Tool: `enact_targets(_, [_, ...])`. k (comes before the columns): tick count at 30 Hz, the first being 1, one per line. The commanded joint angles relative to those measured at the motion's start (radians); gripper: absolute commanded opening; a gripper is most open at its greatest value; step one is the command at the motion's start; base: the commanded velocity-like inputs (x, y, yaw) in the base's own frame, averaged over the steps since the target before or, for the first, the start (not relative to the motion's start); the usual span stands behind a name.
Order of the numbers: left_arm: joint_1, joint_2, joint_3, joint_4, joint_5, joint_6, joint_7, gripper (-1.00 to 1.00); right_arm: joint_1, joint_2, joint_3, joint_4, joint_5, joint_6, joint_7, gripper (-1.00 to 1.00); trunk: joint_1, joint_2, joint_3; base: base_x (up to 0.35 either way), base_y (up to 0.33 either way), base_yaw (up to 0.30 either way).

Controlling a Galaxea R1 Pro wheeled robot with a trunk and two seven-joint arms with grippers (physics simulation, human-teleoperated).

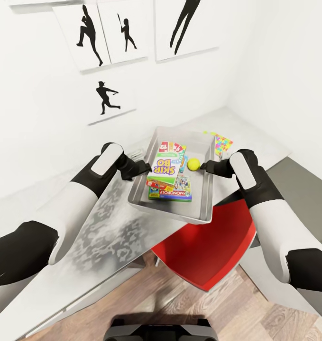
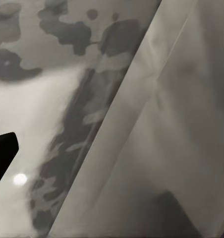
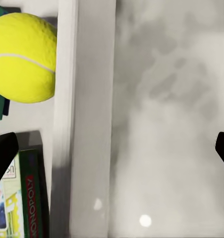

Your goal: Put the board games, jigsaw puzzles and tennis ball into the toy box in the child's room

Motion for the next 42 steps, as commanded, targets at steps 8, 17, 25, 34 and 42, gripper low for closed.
enact_targets(8, [0.001,0.0,-0.006,0.001,-0.005,0.004,0.011,-1.0,-0.005,-0.001,0.003,0.024,-0.01,0.003,-0.01,-1.0,0.001,-0.001,-0.014,0.0,0.0,0.0])
enact_targets(17, [0.009,-0.001,-0.001,0.001,-0.033,0.003,0.01,-1.0,-0.005,0.0,0.003,0.03,-0.009,0.003,-0.01,-1.0,0.001,-0.001,-0.014,0.0,0.0,0.0])
enact_targets(25, [0.011,-0.001,0.0,0.001,-0.035,0.003,0.01,-1.0,-0.003,0.0,0.003,0.022,-0.009,0.001,-0.01,-1.0,0.001,-0.001,-0.014,0.0,0.0,0.0])
enact_targets(34, [0.015,-0.003,-0.001,-0.001,-0.034,0.003,0.01,-1.0,-0.003,-0.002,-0.002,0.019,-0.009,0.001,-0.01,-1.0,0.001,-0.001,-0.014,0.0,0.0,0.0])
enact_targets(42, [0.016,-0.004,0.001,-0.006,-0.033,0.004,0.01,-1.0,-0.003,-0.002,-0.003,0.018,-0.009,0.001,-0.01,-1.0,0.001,-0.001,-0.014,-0.066,0.0,0.0])
